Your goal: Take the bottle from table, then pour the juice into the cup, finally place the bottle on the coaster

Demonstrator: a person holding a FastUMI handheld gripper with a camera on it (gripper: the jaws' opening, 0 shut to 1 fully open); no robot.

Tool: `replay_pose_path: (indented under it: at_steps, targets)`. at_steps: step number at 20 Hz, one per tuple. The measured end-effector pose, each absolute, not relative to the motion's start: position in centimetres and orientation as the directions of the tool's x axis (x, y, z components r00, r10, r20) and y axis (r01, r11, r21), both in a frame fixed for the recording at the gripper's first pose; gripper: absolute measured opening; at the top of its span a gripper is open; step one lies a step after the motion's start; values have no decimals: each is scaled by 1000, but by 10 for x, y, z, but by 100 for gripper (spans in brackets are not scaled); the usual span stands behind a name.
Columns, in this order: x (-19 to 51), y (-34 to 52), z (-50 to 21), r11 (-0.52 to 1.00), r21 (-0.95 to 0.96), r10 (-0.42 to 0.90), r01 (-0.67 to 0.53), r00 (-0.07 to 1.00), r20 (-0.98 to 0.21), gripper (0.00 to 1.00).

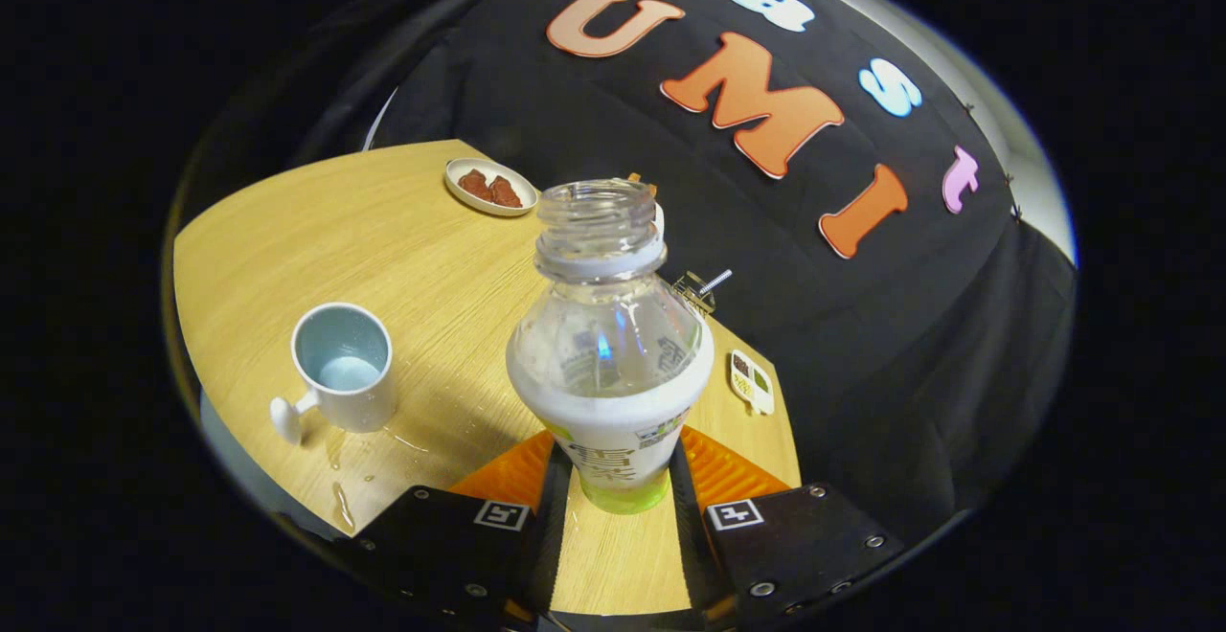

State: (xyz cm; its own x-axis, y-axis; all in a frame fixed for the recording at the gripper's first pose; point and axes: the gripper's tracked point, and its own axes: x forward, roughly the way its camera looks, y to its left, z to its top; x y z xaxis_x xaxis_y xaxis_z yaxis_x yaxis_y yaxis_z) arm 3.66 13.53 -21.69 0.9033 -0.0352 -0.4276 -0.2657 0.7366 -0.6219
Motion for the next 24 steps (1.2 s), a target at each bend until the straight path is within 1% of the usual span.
replay_pose_path:
  at_steps: [8, 13, 18, 21, 24]
  targets:
    - [49, 146, -220, 488, -835, -81, -254, 940, -332, 53]
    - [61, 154, -228, 358, -896, -66, -264, 950, -306, 53]
    - [63, 165, -230, 195, -946, -18, -260, 963, -269, 52]
    - [69, 169, -219, 108, -973, 7, -205, 979, -205, 53]
    - [72, 175, -216, 49, -983, 31, -178, 984, -177, 53]
